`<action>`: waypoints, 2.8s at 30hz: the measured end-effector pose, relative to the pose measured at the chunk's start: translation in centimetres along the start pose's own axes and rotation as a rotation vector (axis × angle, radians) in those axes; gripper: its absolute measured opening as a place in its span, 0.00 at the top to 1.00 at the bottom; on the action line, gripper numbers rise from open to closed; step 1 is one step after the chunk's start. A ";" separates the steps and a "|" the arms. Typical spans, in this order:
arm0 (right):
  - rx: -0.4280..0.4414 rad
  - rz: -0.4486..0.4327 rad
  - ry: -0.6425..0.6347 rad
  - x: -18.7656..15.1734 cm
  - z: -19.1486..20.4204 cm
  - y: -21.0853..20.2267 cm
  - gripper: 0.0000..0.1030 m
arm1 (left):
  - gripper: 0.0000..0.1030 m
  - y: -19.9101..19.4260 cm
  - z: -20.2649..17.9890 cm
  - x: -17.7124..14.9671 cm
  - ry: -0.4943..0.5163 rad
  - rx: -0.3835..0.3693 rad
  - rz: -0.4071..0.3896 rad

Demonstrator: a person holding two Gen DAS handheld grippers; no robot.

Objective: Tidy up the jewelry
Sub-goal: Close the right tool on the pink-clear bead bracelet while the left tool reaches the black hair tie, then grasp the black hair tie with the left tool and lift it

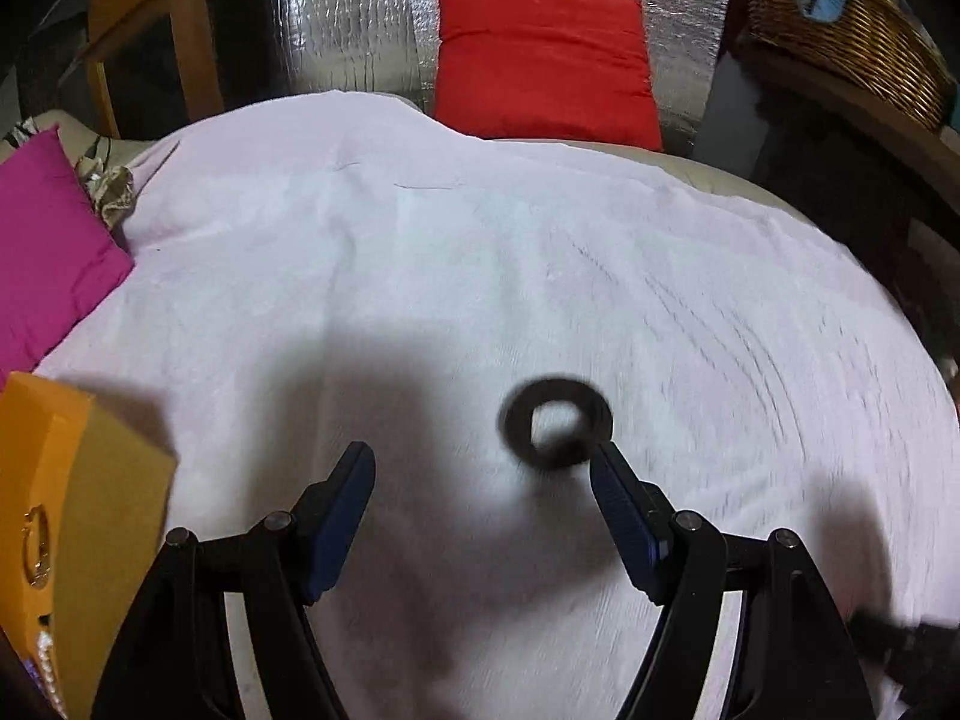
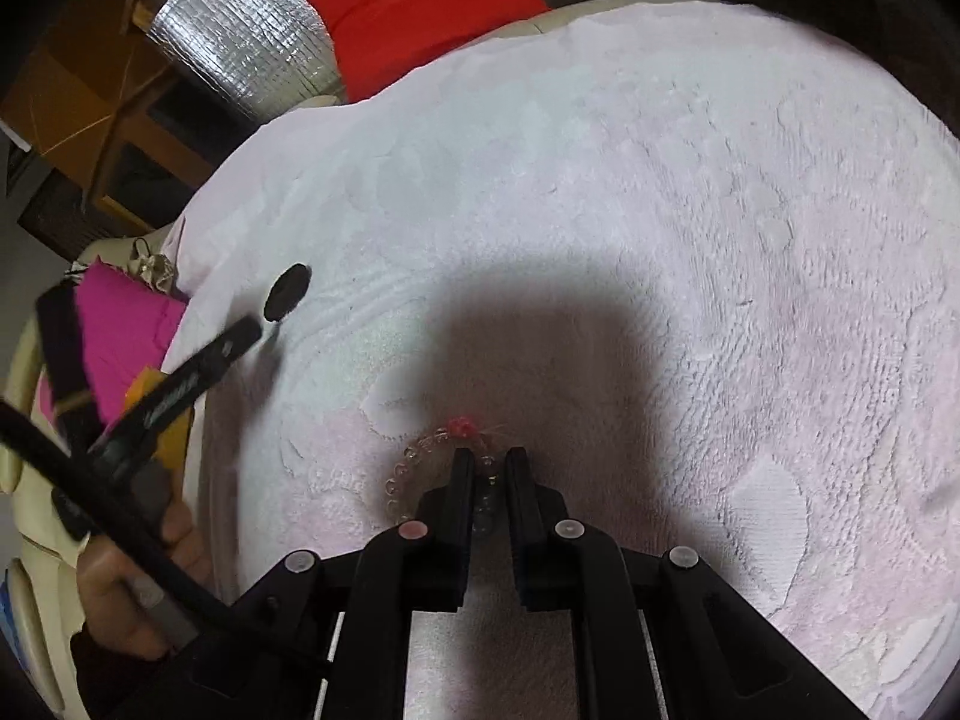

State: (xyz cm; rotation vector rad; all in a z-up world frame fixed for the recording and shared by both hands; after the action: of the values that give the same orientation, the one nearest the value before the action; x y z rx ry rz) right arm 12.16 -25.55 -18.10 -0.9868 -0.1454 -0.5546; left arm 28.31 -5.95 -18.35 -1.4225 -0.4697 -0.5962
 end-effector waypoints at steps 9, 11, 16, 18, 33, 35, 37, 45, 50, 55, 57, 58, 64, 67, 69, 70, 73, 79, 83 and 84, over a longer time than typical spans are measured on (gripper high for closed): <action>-0.002 0.000 -0.005 0.3 0.4 0.6 0.88 | 0.38 3.0 -2.1 0.7 -0.044 -0.053 0.046; -0.005 -0.002 -0.011 0.4 0.6 0.8 0.88 | 0.57 2.8 -2.5 0.7 -0.031 -0.068 0.027; -0.001 -0.002 -0.014 0.6 0.7 1.0 0.88 | 0.88 1.4 -3.3 0.2 0.048 -0.080 0.004; 0.000 -0.001 -0.021 0.5 0.5 0.7 0.88 | 0.90 0.6 -3.4 -0.3 0.071 -0.091 0.005; 0.135 0.049 -0.051 0.1 2.5 1.0 0.88 | 0.88 -8.6 -1.9 -10.9 0.163 -0.279 0.082; 0.128 0.064 -0.070 -0.4 3.0 1.4 0.86 | 0.87 -8.4 -2.0 -12.0 0.177 -0.299 0.114; 0.108 0.068 -0.092 -0.7 3.2 1.6 0.86 | 0.81 -8.0 -1.9 -12.6 0.198 -0.287 0.128; 0.066 0.035 -0.111 0.0 2.5 0.9 0.86 | 0.37 -8.6 -1.1 -11.8 0.269 -0.288 0.093; 0.060 0.033 -0.124 0.2 2.8 1.2 0.80 | 0.37 -8.1 -1.2 -12.5 0.346 -0.265 0.093; 0.021 0.021 -0.147 0.2 3.0 1.9 0.78 | 0.37 -7.8 -0.9 -12.1 0.349 -0.267 0.068; 0.000 0.008 -0.169 0.2 3.2 2.0 0.78 | 0.37 -7.7 -0.9 -11.9 0.350 -0.261 0.060; -0.013 0.005 -0.184 0.1 3.4 2.1 0.78 | 0.38 -7.5 -0.9 -11.9 0.351 -0.259 0.059; -0.091 -0.026 -0.273 0.0 3.7 2.1 0.91 | 0.68 -7.3 -2.0 -12.4 0.382 -0.268 0.052; -0.081 -0.030 -0.266 0.1 3.7 1.9 0.92 | 0.80 -7.5 -2.1 -12.1 0.371 -0.275 0.053; -0.075 -0.033 -0.262 0.1 3.4 1.6 0.92 | 0.83 -7.7 -2.1 -11.9 0.366 -0.276 0.049; -0.072 -0.035 -0.261 0.1 3.4 1.4 0.92 | 0.84 -7.8 -2.1 -11.9 0.364 -0.277 0.048; -0.063 -0.052 -0.257 0.4 3.3 0.6 0.92 | 0.84 -8.2 -2.2 -11.4 0.355 -0.283 0.041; -0.037 -0.079 -0.254 0.9 3.2 -0.8 0.92 | 0.84 -10.1 -2.1 -10.5 0.339 -0.291 0.009; 0.001 -0.094 -0.249 0.9 3.7 -1.7 0.92 | 0.84 -11.4 -1.9 -10.0 0.323 -0.271 -0.019; 0.001 -0.098 -0.255 0.9 3.8 -1.8 0.92 | 0.84 -11.6 -1.7 -10.0 0.319 -0.262 -0.023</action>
State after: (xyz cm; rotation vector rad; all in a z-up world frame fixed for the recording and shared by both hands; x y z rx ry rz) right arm 12.50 -23.59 -14.29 -1.0514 -0.4223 -0.5161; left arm 13.13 -7.20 -15.90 -1.5343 -0.1575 -0.9119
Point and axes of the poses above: each gripper's, at about its wrist camera, not at the fingertips, and y roughly the way its jaws point, z to its left, x to its top, the point moved 10 cm from there along y, roughly the way its jaws point, and after that the axes turned 10 degrees about x, right-handed, at the moved point
